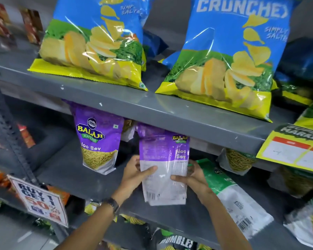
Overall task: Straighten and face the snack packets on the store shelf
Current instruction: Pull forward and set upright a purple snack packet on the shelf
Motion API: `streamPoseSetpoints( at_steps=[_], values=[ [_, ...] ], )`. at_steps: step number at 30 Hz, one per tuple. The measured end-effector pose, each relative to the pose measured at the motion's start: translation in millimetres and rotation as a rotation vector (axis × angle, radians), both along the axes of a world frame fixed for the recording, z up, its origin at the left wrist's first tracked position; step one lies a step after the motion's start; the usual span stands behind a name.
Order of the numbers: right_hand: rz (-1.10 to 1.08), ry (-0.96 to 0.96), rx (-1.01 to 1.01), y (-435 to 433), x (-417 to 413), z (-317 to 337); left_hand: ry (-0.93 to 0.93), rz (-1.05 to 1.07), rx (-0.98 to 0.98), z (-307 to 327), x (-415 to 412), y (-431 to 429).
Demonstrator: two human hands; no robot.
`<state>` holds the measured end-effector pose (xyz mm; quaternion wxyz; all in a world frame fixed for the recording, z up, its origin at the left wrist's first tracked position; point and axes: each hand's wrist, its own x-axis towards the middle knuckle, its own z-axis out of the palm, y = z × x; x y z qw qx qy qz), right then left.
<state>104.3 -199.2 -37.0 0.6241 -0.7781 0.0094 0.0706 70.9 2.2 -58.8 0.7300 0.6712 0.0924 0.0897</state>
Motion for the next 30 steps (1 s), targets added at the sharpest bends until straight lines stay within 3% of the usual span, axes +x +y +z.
streamPoseSetpoints(
  at_steps=[4, 7, 13, 16, 19, 22, 30],
  values=[
    [-0.102, -0.155, -0.014, 12.2, 19.8, -6.2, -0.134, -0.038, 0.200, 8.7, 29.8, 7.9],
    [-0.162, -0.157, -0.029, 16.7, 20.9, -19.7, -0.134, -0.091, 0.265, -2.1, 39.6, 8.7],
    [-0.079, -0.181, 0.153, 3.7, 24.1, -9.6, -0.148, -0.116, 0.226, -9.3, 39.0, 11.9],
    [-0.038, -0.250, 0.313, -2.8, 32.0, 19.1, -0.207, 0.093, 0.162, -23.9, 18.4, -1.3],
    [0.015, -0.267, 0.250, 1.5, 33.4, 37.0, -0.203, 0.196, 0.099, -46.5, -13.9, -40.0],
    [-0.051, -0.278, 0.233, 9.3, 26.1, 37.3, -0.151, 0.065, 0.056, -56.0, -33.4, -75.5],
    [-0.118, -0.355, 0.095, 28.5, -19.9, 27.3, -0.148, -0.024, 0.199, -50.1, -25.2, -85.7]
  ],
)
